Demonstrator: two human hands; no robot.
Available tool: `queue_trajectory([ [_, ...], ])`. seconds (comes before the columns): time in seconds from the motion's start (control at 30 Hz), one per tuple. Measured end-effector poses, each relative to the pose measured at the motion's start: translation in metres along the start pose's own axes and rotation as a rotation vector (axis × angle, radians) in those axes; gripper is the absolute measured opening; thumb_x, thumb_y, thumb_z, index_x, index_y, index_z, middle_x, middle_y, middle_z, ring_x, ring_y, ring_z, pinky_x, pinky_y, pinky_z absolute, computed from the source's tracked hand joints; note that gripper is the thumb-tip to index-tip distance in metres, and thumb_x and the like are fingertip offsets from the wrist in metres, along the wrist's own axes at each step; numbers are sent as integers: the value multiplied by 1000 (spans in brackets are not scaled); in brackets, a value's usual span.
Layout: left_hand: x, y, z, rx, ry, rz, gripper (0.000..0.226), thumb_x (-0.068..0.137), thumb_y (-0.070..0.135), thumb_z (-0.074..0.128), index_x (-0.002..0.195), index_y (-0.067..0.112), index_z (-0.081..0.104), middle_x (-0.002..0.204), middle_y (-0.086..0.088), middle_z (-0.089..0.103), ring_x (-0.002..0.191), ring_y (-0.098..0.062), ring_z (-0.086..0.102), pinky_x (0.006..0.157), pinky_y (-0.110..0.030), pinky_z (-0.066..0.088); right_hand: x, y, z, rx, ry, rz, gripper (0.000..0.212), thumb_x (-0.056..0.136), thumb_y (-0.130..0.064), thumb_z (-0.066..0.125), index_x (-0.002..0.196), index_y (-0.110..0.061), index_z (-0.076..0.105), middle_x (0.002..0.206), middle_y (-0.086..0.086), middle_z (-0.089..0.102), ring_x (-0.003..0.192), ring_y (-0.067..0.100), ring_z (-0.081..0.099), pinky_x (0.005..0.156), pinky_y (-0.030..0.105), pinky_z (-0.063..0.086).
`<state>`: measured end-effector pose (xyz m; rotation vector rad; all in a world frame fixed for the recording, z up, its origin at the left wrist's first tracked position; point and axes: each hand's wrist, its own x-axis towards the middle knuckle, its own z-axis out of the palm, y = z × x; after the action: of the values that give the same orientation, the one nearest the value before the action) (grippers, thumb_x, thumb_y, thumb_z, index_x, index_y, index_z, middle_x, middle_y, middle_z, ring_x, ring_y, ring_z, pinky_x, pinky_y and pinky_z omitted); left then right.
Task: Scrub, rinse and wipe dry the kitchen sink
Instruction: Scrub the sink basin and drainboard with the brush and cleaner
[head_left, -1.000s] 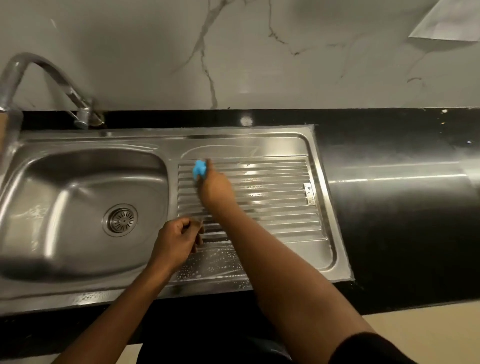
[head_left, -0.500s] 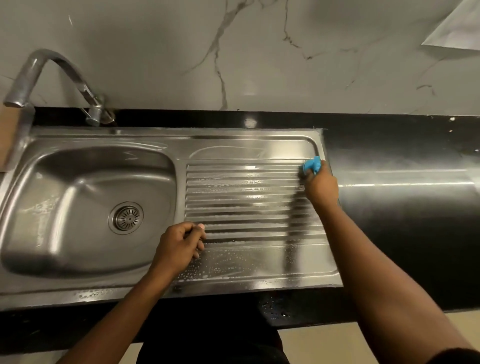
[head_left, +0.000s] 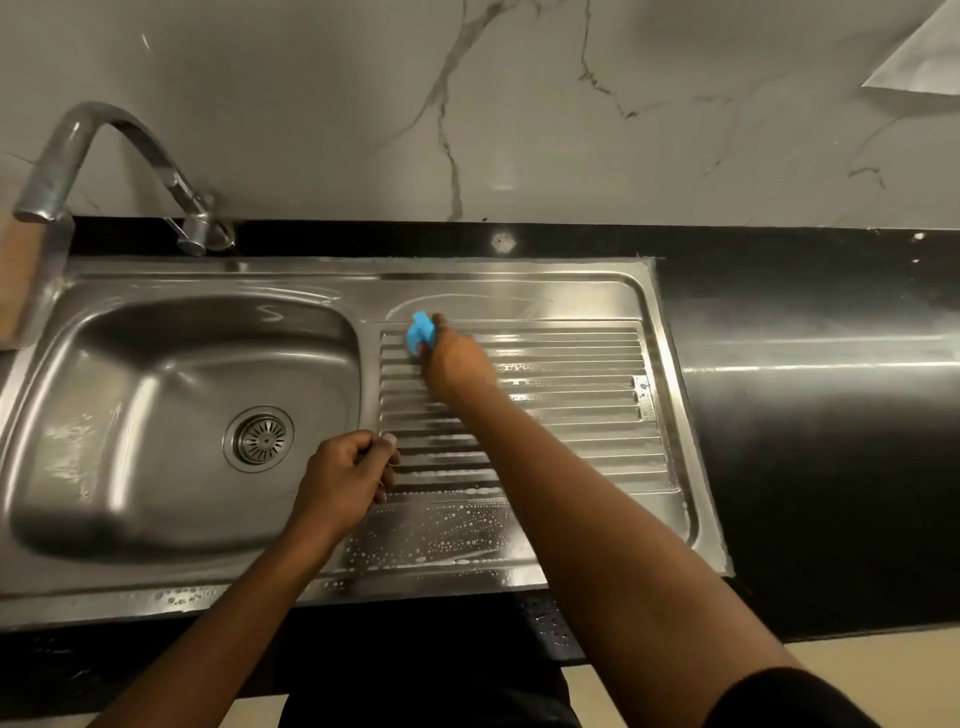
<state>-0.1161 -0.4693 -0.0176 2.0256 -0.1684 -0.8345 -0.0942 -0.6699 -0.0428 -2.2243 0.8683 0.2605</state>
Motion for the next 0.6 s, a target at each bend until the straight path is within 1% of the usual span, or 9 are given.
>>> queue_trajectory([
  [0.03, 2, 1, 0, -5, -2, 7, 34, 105, 30, 60, 81, 12, 75, 69, -9, 73, 57, -20, 64, 60, -34, 50, 0, 14, -14, 23, 26, 21, 57, 108, -35, 50, 160, -22, 30, 120, 13, 67, 110, 29, 66, 95, 46, 54],
  [0.1, 7, 3, 2, -23, -13, 15, 32, 105, 30, 60, 82, 12, 75, 70, -9, 73, 58, -19, 64, 60, -32, 50, 1, 52, -42, 67, 96, 81, 48, 109, -39, 48, 152, -21, 42, 109, 6, 64, 99, 22, 63, 86, 39, 50],
  [0.17, 12, 4, 3, -34, -23, 17, 32, 105, 29, 61, 82, 12, 75, 70, -9, 73, 57, -18, 64, 59, -31, 49, 0, 98, -74, 32, 182, 166, 40, 108, -35, 51, 143, -15, 49, 107, 8, 66, 93, 23, 62, 79, 36, 46],
  [0.23, 15, 4, 3, -43, -34, 17, 31, 105, 28, 61, 82, 12, 75, 70, -10, 73, 57, -18, 63, 59, -31, 49, -4, 141, -105, 9, 264, 279, 37, 106, -29, 55, 137, -11, 51, 111, 12, 67, 100, 29, 66, 81, 39, 52],
  [0.3, 16, 3, 2, -48, -38, 26, 32, 105, 28, 60, 83, 11, 75, 70, -10, 73, 56, -17, 63, 58, -29, 49, -10, 164, -122, 95, 333, 376, 40, 105, -31, 53, 141, -12, 49, 117, 12, 65, 109, 30, 66, 88, 42, 54],
  [0.4, 15, -1, -2, -40, -45, 32, 32, 105, 30, 59, 84, 12, 75, 70, -9, 73, 57, -16, 64, 58, -26, 48, -11, 147, -111, 191, 372, 401, 52, 107, -30, 52, 154, -13, 38, 125, 8, 62, 115, 25, 62, 98, 43, 55],
  [0.47, 14, -3, -4, -45, -46, 26, 33, 105, 31, 59, 84, 12, 75, 70, -9, 73, 57, -16, 63, 58, -27, 49, -8, 117, -85, 200, 364, 340, 58, 107, -31, 53, 158, -13, 32, 118, 9, 64, 108, 25, 65, 88, 40, 55],
  [0.53, 12, -5, -6, -41, -43, 17, 33, 105, 31, 59, 84, 12, 75, 70, -8, 73, 58, -16, 63, 58, -28, 49, -4, 76, -53, 210, 317, 254, 59, 109, -35, 50, 160, -15, 29, 108, 6, 64, 98, 21, 64, 77, 35, 47],
  [0.6, 11, -6, -9, -39, -40, 5, 33, 105, 31, 59, 83, 11, 75, 69, -8, 72, 58, -17, 63, 59, -30, 49, 0, 31, -21, 234, 222, 191, 60, 109, -35, 49, 162, -18, 27, 112, 8, 66, 97, 20, 64, 80, 36, 52],
])
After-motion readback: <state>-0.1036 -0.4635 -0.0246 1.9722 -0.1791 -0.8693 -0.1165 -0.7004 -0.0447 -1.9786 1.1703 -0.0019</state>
